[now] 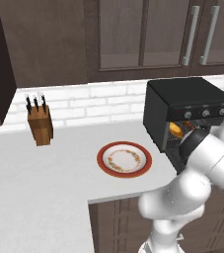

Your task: Pick up the kebab skewer and baguette bread, and place them inside the toaster oven. Close the toaster oven door and start by setting the timer.

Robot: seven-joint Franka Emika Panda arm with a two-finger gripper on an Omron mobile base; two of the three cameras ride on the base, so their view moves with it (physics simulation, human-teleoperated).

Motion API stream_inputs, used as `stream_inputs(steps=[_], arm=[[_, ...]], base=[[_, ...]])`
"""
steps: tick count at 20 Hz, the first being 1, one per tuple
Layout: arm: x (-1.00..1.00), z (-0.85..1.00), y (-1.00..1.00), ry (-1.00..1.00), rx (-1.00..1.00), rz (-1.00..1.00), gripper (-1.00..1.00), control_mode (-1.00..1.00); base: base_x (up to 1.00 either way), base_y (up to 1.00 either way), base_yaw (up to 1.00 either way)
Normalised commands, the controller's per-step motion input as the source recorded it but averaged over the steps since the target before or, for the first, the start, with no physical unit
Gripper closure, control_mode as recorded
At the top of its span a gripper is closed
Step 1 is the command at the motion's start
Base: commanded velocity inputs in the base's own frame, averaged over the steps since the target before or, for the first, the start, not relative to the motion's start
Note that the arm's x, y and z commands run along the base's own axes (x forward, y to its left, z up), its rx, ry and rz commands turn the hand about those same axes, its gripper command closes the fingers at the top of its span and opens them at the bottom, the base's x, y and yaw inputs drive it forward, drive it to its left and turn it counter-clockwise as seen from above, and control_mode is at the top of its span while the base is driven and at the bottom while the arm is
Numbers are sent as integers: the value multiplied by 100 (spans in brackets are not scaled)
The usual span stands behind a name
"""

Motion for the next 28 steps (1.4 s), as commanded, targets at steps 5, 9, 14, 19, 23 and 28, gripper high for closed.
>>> stream_inputs(steps=[5,9,14,19,23,28], arm=[[-74,19,21,0,-2,24,-100,-100],[-64,7,19,1,-8,31,-100,-100],[-31,-1,17,9,-10,37,-100,-100],[41,-25,13,14,-11,25,-100,-100],[3,-13,2,1,0,9,-100,-100],[-1,-13,0,0,1,0,-100,-100]], base=[[0,0,0],[0,0,0],[0,0,0],[0,0,0],[0,0,0],[0,0,0]])
